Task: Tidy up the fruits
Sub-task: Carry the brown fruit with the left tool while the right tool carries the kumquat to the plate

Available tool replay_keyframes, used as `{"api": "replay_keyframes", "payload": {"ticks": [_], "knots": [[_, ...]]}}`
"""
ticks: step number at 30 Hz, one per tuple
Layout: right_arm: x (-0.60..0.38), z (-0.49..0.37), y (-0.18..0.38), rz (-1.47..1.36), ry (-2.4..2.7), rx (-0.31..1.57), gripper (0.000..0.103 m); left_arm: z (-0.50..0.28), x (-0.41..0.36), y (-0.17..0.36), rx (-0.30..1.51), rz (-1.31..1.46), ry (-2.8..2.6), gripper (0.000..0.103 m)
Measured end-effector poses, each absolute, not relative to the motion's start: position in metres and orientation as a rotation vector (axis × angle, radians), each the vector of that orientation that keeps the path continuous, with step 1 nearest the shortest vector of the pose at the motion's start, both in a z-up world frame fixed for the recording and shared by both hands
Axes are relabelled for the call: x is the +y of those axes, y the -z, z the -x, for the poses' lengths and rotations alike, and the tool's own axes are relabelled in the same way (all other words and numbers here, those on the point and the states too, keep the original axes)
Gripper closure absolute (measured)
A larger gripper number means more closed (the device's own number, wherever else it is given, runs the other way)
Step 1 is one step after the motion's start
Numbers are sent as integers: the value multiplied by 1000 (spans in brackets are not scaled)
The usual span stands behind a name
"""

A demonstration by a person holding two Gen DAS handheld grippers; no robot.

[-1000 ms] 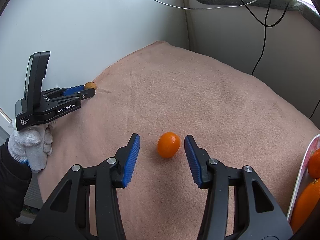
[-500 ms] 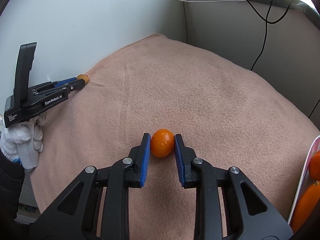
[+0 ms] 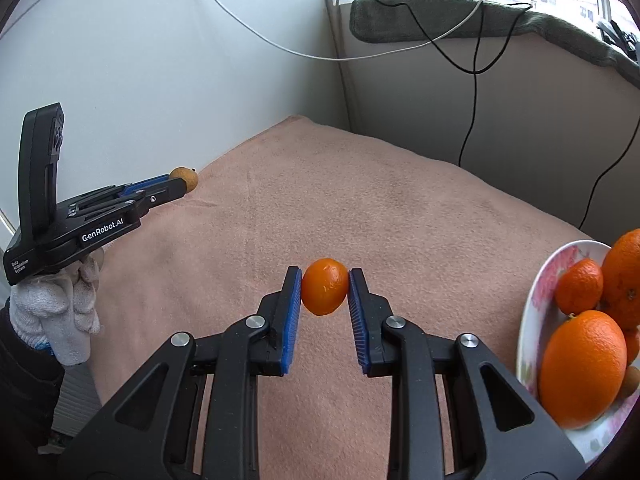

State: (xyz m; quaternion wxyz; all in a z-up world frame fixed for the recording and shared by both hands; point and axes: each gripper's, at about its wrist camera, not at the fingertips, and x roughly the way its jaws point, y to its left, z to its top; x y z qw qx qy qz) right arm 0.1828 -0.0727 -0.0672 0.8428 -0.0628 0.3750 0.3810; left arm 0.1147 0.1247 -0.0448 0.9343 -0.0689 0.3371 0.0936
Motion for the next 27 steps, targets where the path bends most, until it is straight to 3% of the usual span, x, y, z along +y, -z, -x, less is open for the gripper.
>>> {"api": "replay_keyframes", "payload": {"ticks": [16,27], "knots": [[-216,-189,27,29,-507,696,78,-177,-47,21,681,103,283,82],[-253,-193,35,21,-444,719,78,-200,-107,19,700,71,401,82]]}}
